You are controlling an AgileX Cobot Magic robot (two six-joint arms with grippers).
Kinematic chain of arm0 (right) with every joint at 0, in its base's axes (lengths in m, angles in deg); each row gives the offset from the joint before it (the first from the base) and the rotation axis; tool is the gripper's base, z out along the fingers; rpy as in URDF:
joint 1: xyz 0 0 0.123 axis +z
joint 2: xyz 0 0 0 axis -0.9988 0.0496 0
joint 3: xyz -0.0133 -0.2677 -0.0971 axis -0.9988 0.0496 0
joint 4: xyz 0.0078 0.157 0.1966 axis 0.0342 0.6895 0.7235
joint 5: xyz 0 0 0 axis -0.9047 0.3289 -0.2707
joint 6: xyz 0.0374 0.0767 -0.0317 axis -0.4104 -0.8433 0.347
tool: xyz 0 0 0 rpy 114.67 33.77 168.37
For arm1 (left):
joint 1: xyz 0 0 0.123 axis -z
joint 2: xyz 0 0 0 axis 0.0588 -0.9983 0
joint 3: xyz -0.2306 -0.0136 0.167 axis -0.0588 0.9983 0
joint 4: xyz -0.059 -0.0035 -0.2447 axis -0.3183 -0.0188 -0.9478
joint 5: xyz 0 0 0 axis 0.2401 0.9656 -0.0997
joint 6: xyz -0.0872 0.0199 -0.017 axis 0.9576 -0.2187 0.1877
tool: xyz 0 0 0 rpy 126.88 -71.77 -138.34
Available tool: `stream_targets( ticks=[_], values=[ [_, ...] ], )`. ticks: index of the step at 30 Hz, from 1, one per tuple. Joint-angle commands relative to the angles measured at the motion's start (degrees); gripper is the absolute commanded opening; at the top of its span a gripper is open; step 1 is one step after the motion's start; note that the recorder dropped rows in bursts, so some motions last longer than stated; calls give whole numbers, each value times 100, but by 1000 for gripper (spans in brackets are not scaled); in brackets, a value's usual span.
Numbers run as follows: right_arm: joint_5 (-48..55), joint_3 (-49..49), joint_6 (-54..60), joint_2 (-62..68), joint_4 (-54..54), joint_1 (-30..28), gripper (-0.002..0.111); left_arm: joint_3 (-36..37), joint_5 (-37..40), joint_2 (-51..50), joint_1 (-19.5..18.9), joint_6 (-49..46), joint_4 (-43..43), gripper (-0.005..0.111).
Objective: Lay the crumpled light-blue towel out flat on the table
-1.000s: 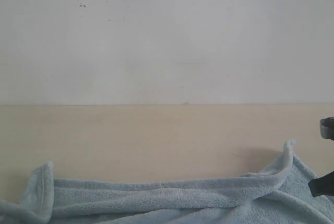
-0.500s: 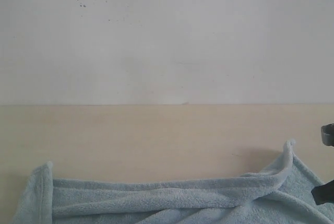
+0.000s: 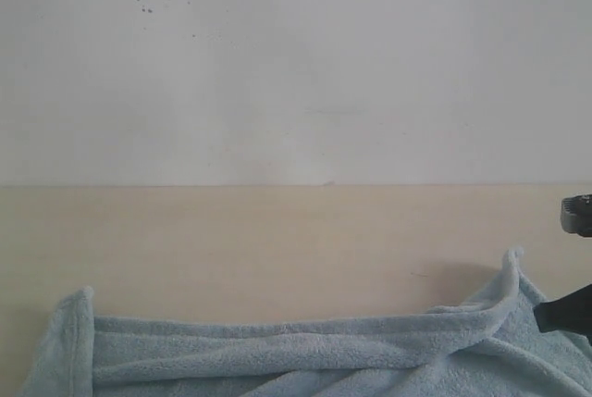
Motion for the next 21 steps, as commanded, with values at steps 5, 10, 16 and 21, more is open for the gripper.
stream_targets(
  ticks=[5,10,16,21],
  values=[
    [-71,-7,236,-36,209,12,0,-1267,796,-2312,14,-705,637,46],
    [-71,-7,236,-36,232,12,0,-1929,1391,-3813,-223,-1222,649,45],
    [-44,-7,236,-36,321,12,0,-2401,-585,-4997,-1247,-1482,611,24],
    [-122,-7,272,-36,435,12,0,-2704,-1533,-5301,-2190,-1593,589,29]
  ],
)
